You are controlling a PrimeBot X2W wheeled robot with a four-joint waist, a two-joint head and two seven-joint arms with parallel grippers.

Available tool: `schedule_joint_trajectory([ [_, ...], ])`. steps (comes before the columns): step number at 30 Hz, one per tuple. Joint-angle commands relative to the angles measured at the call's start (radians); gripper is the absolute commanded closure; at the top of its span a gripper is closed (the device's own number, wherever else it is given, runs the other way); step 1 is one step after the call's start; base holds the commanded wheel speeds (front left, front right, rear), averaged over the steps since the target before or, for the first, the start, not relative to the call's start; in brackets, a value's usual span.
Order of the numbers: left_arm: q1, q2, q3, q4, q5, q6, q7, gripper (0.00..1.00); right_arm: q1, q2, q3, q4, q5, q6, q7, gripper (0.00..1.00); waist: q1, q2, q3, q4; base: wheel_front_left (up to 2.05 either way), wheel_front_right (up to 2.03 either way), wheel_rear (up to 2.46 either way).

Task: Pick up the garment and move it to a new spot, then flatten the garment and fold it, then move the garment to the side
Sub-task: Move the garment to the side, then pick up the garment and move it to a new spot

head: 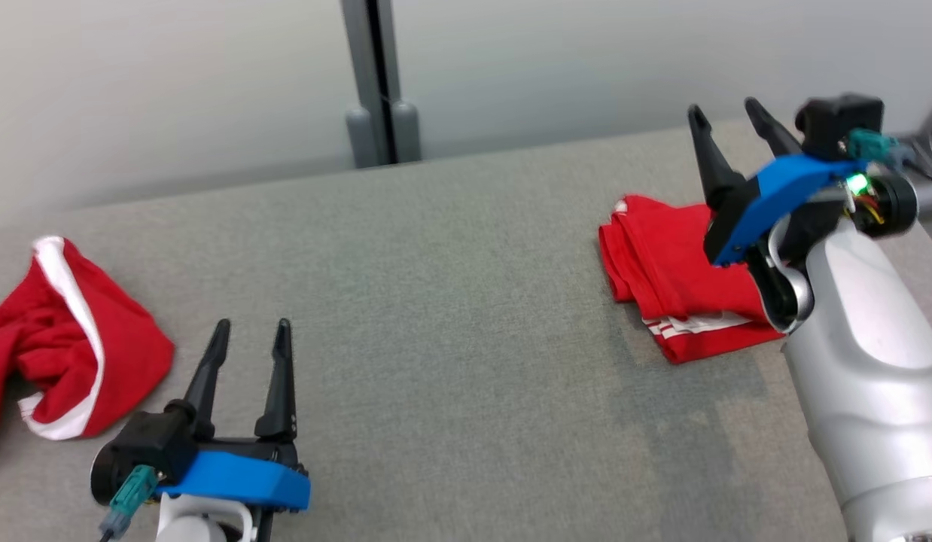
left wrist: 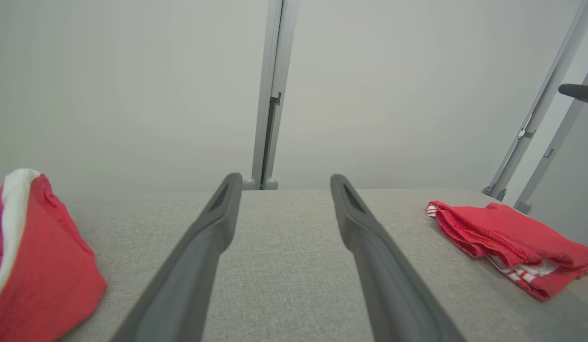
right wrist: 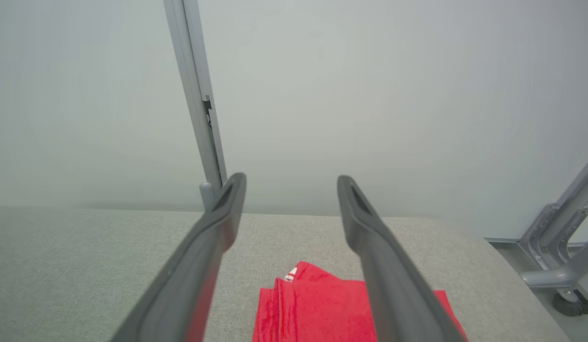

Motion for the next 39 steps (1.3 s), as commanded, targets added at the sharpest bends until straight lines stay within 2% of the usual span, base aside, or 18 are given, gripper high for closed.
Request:
schedule_joint_trajectory([
  [1,0.017,-0.004,0.013,-0.003,0.004,-0.001,-0.003,0.00,0.048,-0.013,0.009,-0.042,0.029,0.000,-0.016,0.00,0.0004,0.0003,-0.027,0.008,0.00,0.00,0.00],
  [6,0.067,-0.003,0.061,-0.008,0.010,0.000,-0.003,0.00,0.233,-0.034,0.030,-0.228,0.092,0.000,-0.044,0.00,0.0004,0.0003,-0.098,0.067,0.00,0.00,0.00],
  [10,0.092,-0.001,0.092,-0.021,0.017,0.000,-0.003,0.00,0.401,-0.036,0.002,-0.372,0.121,0.000,-0.064,0.00,0.0004,0.0003,-0.121,0.117,0.00,0.00,0.00],
  [16,0.123,-0.007,0.123,-0.044,0.028,0.000,-0.003,0.00,0.618,-0.028,-0.013,-0.516,0.103,0.000,-0.153,0.00,0.0004,0.0003,-0.130,0.170,0.00,0.00,0.00],
  [25,0.175,-0.022,0.131,-0.034,0.041,-0.001,-0.003,0.00,0.782,-0.006,-0.017,-0.523,0.077,0.000,-0.234,0.00,0.0004,0.0003,-0.137,0.190,0.00,0.00,0.00],
  [39,0.154,-0.039,0.108,-0.022,0.028,-0.001,-0.003,0.00,0.813,0.023,-0.030,-0.541,0.061,0.000,-0.246,0.00,0.0004,0.0003,-0.123,0.179,0.00,0.00,0.00],
])
